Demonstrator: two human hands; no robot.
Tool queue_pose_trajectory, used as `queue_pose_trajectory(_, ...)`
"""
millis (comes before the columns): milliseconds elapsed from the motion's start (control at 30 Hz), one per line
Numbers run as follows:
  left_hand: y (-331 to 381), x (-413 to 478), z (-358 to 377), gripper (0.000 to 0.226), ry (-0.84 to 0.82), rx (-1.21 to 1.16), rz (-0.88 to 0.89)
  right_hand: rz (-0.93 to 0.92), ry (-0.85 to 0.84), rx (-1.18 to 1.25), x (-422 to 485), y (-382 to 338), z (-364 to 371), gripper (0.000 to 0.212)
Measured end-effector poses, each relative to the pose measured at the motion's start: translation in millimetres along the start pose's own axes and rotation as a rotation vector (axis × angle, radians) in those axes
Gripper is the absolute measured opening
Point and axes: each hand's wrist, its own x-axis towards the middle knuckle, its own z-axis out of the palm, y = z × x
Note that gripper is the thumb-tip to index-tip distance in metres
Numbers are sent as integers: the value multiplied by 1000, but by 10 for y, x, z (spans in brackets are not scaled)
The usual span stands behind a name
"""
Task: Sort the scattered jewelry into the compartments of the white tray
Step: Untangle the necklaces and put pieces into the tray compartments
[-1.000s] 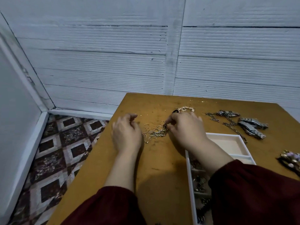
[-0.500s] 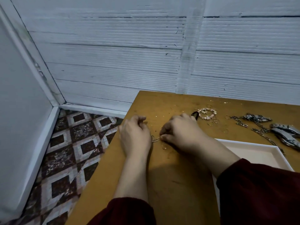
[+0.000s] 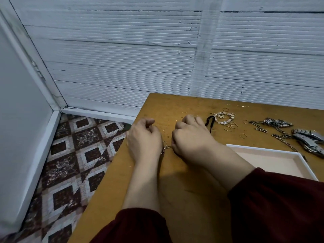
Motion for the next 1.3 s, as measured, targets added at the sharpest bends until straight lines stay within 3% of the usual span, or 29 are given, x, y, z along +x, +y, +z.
queue_pose_trajectory(333,3,-8,13,20,-11,-36,22,71,-39,152,-30,88,-40,35)
queue_pose_trajectory(733,8,-29,62,23,-75,-15,68,211,186,433,-101,391,-465,16)
queue_pose_trajectory(833,29,-65,44,24,-112,85,107,234,254,459,-119,434,-537,14)
queue_pose_trajectory(1300,162,-198,43,10,-399,243,288,382,552,574,-167,592,-679,13)
